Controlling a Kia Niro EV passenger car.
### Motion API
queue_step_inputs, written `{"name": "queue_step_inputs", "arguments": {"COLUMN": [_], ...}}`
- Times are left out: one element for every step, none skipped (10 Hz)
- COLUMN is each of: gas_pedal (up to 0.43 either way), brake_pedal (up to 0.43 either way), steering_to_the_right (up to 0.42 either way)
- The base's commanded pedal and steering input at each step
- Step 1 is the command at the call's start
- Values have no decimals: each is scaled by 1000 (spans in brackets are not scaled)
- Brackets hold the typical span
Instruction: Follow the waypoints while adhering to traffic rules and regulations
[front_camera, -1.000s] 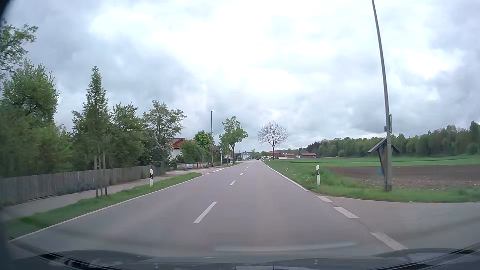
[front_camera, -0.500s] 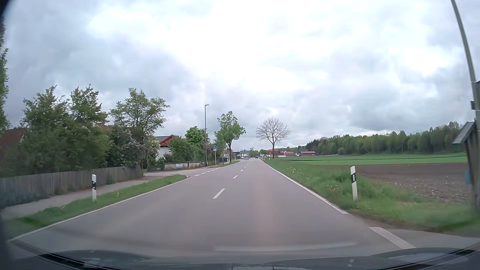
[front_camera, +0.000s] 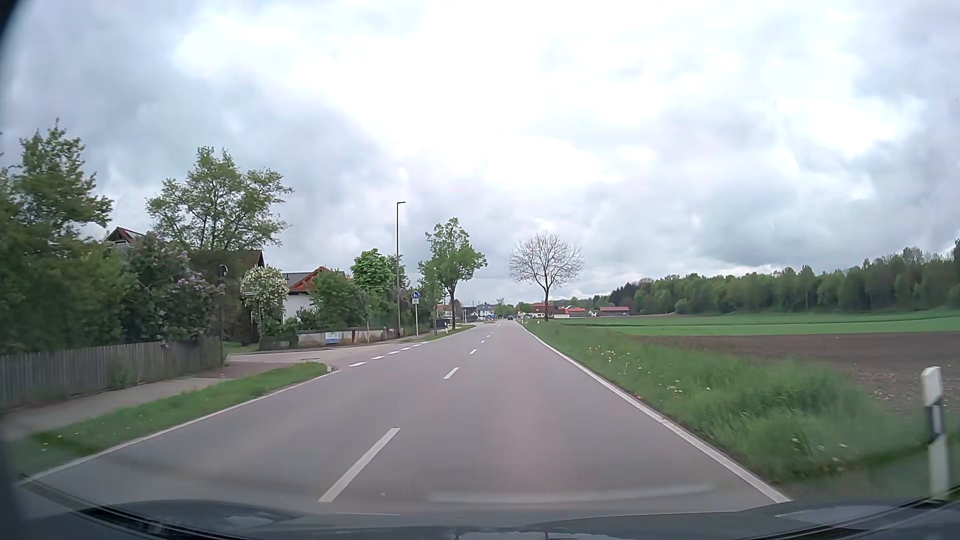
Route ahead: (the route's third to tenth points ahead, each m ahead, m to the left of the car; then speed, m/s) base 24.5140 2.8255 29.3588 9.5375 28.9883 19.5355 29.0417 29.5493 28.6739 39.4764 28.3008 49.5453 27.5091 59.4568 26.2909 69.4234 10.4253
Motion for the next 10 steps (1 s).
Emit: {"name": "queue_step_inputs", "arguments": {"gas_pedal": [0,0,0,0,0,0,0,0,0,0], "brake_pedal": [91,110,122,134,152,171,189,207,226,244], "steering_to_the_right": [5,4,5,5,5,4,5,4,4,4]}}
